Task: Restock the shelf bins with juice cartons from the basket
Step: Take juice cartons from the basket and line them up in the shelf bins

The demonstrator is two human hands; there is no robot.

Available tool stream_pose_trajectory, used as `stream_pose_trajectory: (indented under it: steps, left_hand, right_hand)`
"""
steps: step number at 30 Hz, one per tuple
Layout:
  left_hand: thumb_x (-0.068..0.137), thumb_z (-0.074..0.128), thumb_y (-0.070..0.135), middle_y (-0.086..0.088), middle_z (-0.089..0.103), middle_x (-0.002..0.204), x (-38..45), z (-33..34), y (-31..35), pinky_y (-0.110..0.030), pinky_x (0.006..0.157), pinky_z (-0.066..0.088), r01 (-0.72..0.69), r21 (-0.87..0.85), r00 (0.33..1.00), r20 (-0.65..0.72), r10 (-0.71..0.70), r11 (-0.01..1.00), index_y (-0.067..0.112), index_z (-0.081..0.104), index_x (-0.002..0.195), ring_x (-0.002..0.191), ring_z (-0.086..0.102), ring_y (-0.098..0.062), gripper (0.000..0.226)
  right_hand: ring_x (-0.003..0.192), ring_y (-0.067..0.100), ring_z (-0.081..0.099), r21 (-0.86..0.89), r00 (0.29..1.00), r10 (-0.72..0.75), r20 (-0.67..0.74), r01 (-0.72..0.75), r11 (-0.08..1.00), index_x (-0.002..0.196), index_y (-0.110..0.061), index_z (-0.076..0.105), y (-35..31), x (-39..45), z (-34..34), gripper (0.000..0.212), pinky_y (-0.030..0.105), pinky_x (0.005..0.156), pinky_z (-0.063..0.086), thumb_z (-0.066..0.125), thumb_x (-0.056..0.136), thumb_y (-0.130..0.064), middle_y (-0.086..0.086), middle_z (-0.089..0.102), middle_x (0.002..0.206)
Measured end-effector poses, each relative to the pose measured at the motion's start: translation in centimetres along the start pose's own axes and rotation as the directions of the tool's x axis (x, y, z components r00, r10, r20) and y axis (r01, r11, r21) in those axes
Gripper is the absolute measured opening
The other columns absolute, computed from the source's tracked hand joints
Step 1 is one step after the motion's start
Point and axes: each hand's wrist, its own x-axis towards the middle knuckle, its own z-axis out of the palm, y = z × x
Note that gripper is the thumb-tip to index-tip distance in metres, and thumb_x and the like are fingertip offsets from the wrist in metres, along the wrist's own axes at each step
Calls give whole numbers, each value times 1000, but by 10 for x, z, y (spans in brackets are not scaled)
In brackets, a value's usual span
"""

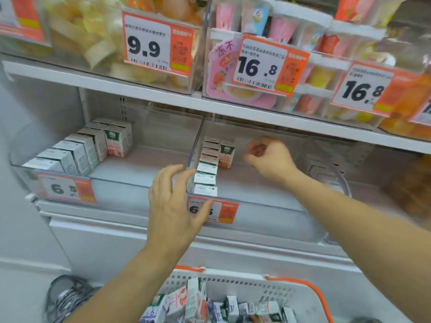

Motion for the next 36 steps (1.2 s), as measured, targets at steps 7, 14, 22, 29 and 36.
stream_pose_trajectory:
  steps: [7,14,22,29,36]
  left_hand:
    - [87,64,15,10,54,82,-68,12,58,-33,74,45,-128,-263,932,297,207,956,14,65,91,79,50,-12,4]
    - [91,61,21,1,66,93,-169,29,15,-32,76,51,131,147,391,901,-188,980,18,64,97,85,62,-20,7]
    - [86,72,25,-1,51,128,-266,20,-34,-29,93,46,152,421,208,871,-445,894,22,55,130,103,56,-15,48]
    - [90,65,36,-2,50,127,-293,44,-23,-33,89,51,131,388,301,862,-409,913,17,57,127,98,62,-19,42]
    - [93,60,35,-17,39,134,-306,80,6,-38,89,53,211,462,209,839,-502,861,9,42,140,102,60,-31,57]
  right_hand:
    - [47,11,60,221,976,-91,198,46,974,75,-21,65,11,-184,-46,21,24,48,51,75,82,-4,-6,63,55]
    - [81,19,67,-119,820,242,519,-211,970,89,-10,70,118,-279,21,4,34,80,56,69,86,-12,5,71,85]
    - [97,19,61,-338,682,442,582,-292,895,124,-10,61,203,-344,70,36,26,85,48,64,88,-11,4,66,116]
    - [121,33,56,-403,570,521,636,-331,853,154,-6,24,204,-351,106,74,33,94,48,64,91,-10,22,47,143]
    - [116,29,57,-466,523,553,648,-302,832,134,-6,49,203,-356,116,61,29,98,45,75,87,-34,17,35,146]
